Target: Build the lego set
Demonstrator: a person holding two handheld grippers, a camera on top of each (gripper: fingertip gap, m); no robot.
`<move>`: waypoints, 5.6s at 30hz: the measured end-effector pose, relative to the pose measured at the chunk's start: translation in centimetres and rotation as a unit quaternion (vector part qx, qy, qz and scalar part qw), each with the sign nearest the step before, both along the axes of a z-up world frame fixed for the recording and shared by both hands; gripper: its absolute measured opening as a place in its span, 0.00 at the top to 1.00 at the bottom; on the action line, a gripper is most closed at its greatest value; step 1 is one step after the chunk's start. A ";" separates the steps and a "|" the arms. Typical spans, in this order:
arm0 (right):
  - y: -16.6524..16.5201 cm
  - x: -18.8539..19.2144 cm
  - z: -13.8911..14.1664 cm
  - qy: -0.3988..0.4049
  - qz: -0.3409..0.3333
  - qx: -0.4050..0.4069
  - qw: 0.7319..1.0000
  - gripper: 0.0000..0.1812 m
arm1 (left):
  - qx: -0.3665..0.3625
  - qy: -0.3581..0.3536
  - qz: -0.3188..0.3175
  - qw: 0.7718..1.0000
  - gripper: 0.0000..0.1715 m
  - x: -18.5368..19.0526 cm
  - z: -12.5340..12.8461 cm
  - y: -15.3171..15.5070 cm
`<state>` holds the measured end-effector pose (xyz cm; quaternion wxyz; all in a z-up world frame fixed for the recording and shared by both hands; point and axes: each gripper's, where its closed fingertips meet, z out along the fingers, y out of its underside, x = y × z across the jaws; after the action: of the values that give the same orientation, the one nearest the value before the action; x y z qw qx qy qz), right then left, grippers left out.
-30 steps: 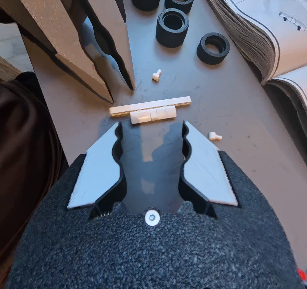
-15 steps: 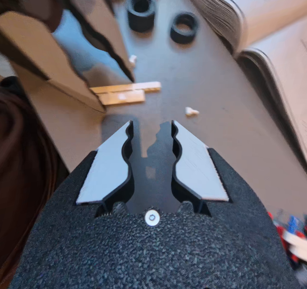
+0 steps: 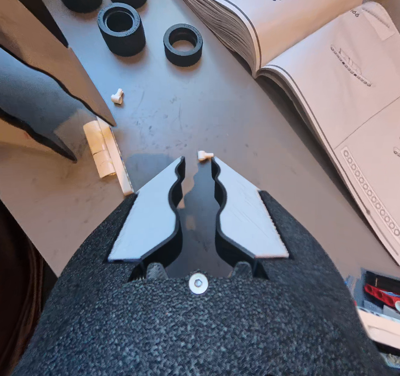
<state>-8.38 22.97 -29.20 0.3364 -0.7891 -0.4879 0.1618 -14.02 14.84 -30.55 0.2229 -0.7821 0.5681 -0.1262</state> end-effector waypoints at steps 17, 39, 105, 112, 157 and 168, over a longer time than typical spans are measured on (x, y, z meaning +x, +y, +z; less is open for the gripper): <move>-1.4 -0.5 -1.3 -0.041 0.066 0.012 0.997 0.95 | -0.038 -0.055 -0.021 0.998 0.86 1.3 -0.2 1.3; -10.4 -1.2 3.7 0.264 0.067 -0.307 0.912 0.95 | 0.268 -0.111 -0.232 0.929 0.98 5.6 5.9 -2.6; -11.8 1.7 1.1 -0.053 0.203 0.246 0.946 0.94 | -0.371 -0.238 -0.092 0.893 0.99 7.5 3.8 -3.6; -10.5 2.5 1.8 -0.081 0.160 0.317 0.931 0.89 | -0.399 -0.208 -0.082 0.889 0.99 8.7 3.1 -2.7; -8.1 1.9 -1.3 0.025 -0.006 0.078 0.997 0.96 | -0.029 -0.062 -0.091 0.993 0.72 2.7 -0.3 1.2; -8.3 1.8 -1.3 0.022 0.019 0.056 0.998 0.91 | -0.020 -0.110 -0.121 0.986 0.86 3.3 -0.3 0.9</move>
<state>-6.54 14.68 -30.52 0.3872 -0.7559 -0.5038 0.1580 -10.73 15.71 -30.81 0.2516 -0.6932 0.6279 -0.2488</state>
